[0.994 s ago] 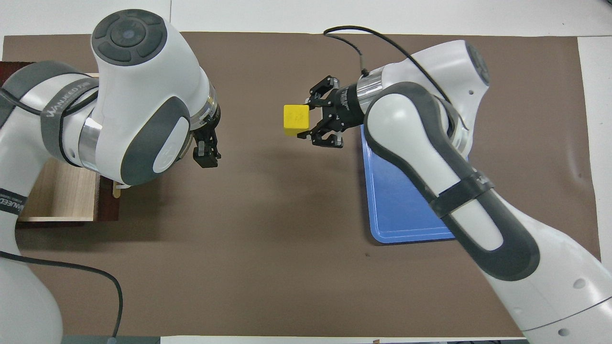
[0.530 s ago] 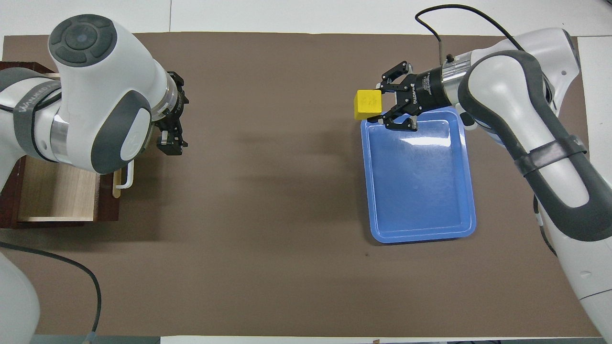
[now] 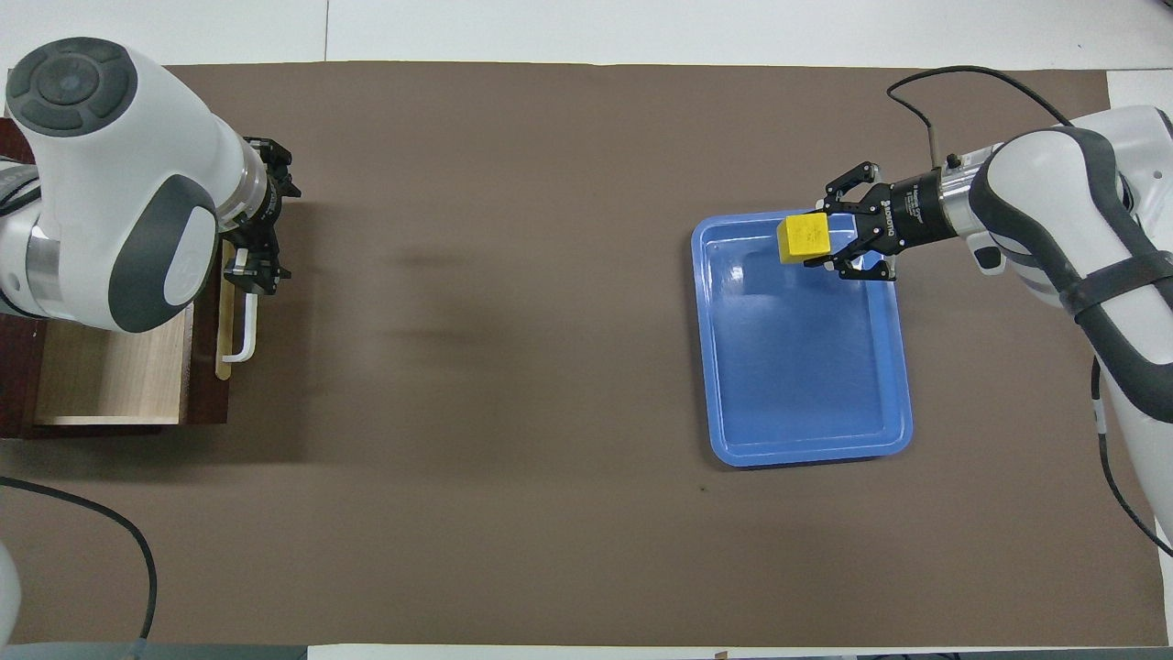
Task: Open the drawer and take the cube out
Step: 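Lower the cube into the blue tray and open the right gripper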
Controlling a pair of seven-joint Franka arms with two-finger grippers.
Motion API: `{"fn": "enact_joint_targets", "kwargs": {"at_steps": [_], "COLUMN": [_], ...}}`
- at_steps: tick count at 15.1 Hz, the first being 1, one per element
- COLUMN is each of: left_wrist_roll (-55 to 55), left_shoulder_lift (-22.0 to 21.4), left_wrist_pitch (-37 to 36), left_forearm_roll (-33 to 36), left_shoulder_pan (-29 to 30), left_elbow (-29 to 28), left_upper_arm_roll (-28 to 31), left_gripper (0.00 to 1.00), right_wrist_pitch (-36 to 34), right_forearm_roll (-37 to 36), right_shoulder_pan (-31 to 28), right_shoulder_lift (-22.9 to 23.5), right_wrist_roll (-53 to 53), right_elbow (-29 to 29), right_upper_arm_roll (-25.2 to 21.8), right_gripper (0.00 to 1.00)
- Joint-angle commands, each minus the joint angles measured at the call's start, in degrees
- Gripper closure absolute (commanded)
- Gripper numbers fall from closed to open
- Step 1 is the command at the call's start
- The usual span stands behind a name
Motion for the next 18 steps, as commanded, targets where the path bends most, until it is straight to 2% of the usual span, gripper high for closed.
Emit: {"fn": "enact_joint_targets", "kwargs": {"at_steps": [1, 8, 11, 18], "left_wrist_roll": [2.3, 6.4, 9.3, 17.1], "left_shoulder_lift": [-3.8, -3.8, -3.7, -3.3], "left_wrist_pitch": [3.2, 3.2, 3.6, 6.6], "left_forearm_roll": [2.9, 5.3, 7.4, 7.4], "left_shoulder_pan": [2.6, 6.4, 8.5, 14.3], "left_elbow": [-6.1, -6.3, -6.2, -5.9], "left_upper_arm_roll": [-0.4, -0.3, -0.3, -0.3], "left_gripper": [0.00, 0.00, 0.00, 0.00], "right_wrist_pitch": [0.4, 1.2, 4.6, 4.8], "right_forearm_roll": [-0.8, -1.8, -2.1, -2.1], "right_shoulder_pan": [-0.4, -0.7, -0.7, -0.9], "right_shoulder_lift": [-0.6, 1.0, 1.0, 1.0], "right_wrist_roll": [-5.5, -9.2, -11.6, -13.5], "right_elbow": [-2.9, -4.5, -6.9, -7.7], "right_upper_arm_roll": [-1.5, -3.9, -3.9, -4.9], "right_gripper": [1.00, 1.00, 1.00, 1.00]}}
